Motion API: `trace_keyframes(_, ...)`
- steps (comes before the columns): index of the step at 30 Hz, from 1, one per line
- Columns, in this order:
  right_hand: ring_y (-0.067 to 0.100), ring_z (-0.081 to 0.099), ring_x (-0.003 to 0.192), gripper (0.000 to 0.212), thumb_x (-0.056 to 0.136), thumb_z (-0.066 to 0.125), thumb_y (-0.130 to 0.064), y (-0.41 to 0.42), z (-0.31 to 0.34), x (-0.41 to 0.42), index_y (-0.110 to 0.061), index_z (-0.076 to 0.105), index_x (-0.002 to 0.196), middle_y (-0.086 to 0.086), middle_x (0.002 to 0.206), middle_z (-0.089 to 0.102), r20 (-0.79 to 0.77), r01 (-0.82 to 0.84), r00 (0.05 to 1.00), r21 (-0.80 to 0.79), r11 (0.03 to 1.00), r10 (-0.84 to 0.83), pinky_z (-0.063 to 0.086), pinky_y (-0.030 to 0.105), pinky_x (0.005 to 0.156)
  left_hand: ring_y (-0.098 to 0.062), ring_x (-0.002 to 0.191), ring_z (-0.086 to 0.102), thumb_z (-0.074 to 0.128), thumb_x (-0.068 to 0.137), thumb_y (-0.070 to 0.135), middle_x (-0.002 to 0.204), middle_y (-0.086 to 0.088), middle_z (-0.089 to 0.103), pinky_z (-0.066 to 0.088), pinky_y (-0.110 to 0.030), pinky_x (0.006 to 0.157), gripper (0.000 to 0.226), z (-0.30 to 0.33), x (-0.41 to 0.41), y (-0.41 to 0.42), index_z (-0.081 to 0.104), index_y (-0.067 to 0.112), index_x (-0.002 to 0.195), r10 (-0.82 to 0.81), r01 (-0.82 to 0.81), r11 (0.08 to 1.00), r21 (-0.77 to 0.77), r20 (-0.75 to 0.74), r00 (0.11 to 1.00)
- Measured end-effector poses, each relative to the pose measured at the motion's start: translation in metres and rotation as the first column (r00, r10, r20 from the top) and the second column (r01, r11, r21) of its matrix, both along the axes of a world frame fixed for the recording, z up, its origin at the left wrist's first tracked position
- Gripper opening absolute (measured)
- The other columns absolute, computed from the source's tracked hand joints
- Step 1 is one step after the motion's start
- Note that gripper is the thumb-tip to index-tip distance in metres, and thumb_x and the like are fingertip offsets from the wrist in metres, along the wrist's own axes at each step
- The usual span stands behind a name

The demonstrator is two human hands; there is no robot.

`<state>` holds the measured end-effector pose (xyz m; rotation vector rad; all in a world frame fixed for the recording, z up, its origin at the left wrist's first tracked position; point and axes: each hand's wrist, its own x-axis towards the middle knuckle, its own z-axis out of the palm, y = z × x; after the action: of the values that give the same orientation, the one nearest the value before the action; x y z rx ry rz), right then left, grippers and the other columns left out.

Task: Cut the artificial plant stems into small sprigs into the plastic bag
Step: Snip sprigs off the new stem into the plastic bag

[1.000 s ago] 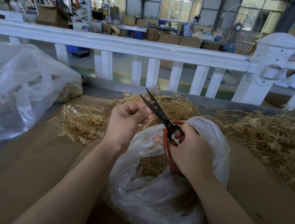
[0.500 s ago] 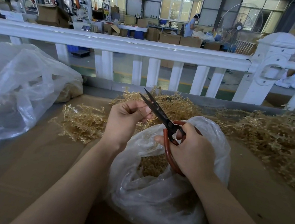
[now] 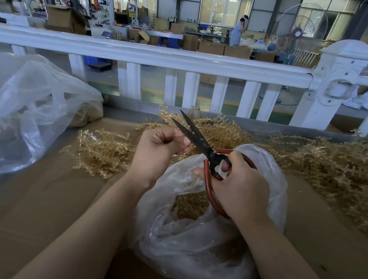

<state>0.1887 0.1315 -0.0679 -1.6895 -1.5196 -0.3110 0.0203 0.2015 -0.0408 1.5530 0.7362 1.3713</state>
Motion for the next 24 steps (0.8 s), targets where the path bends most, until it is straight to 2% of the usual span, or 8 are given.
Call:
trace_keyframes(6,-0.011,0.029,0.049,0.054,0.071,0.061,-0.080,-0.0003,0.0014,-0.0007,-0.031,0.038,0.077,-0.029,0.058,0.025,0.009,-0.001,1.000,0.008,1.000,0.001,0.020,0.011,0.049,-0.013,0.069,0.063,0.061,0.092,-0.004,0.077,-0.009,0.070,0.050,-0.022,0.068,0.010,-0.0011,-0.0003,0.0019,0.071,-0.006,0.092,0.006,-0.006,1.000,0.011,-0.009,1.000)
trace_keyframes(9,-0.011,0.029,0.049,0.054,0.072,0.066,-0.077,-0.0008,0.0019,0.0001,-0.031,0.039,0.077,-0.028,0.060,0.029,0.021,-0.002,1.000,0.013,1.000,0.002,0.020,0.010,0.049,-0.013,0.068,0.062,0.061,0.092,-0.005,0.072,-0.005,0.070,0.051,-0.020,0.067,0.015,-0.0007,0.0000,0.0013,0.072,0.002,0.084,0.003,-0.003,1.000,0.026,-0.013,1.000)
trace_keyframes(14,-0.011,0.032,0.051,0.056,0.071,0.052,-0.085,-0.0008,0.0027,-0.0005,-0.030,0.042,0.079,-0.024,0.067,0.041,0.005,-0.019,1.000,0.031,0.999,0.019,0.021,0.010,0.049,-0.012,0.067,0.063,0.063,0.090,-0.005,0.071,-0.005,0.071,0.051,-0.020,0.066,0.019,0.0003,0.0014,-0.0015,0.072,0.008,0.082,-0.014,0.014,1.000,-0.002,0.034,0.999)
trace_keyframes(19,-0.006,0.038,0.051,0.058,0.070,0.049,-0.087,0.0001,0.0011,0.0010,-0.030,0.042,0.078,-0.022,0.061,0.042,0.018,-0.004,1.000,0.017,1.000,0.003,0.025,0.013,0.046,-0.015,0.068,0.063,0.063,0.090,-0.006,0.074,-0.011,0.069,0.052,-0.021,0.067,0.006,0.0007,-0.0005,-0.0021,0.067,-0.011,0.090,-0.053,0.053,0.999,0.000,0.061,0.997)
trace_keyframes(24,0.000,0.043,0.048,0.055,0.073,0.066,-0.078,0.0010,-0.0023,0.0021,-0.031,0.039,0.074,-0.019,0.055,0.041,0.041,-0.002,0.999,0.026,1.000,0.001,0.028,0.015,0.044,-0.014,0.067,0.062,0.062,0.090,-0.007,0.075,-0.012,0.069,0.051,-0.020,0.066,0.009,0.0013,-0.0022,-0.0017,0.066,-0.014,0.093,-0.064,0.063,0.998,0.009,0.062,0.996)
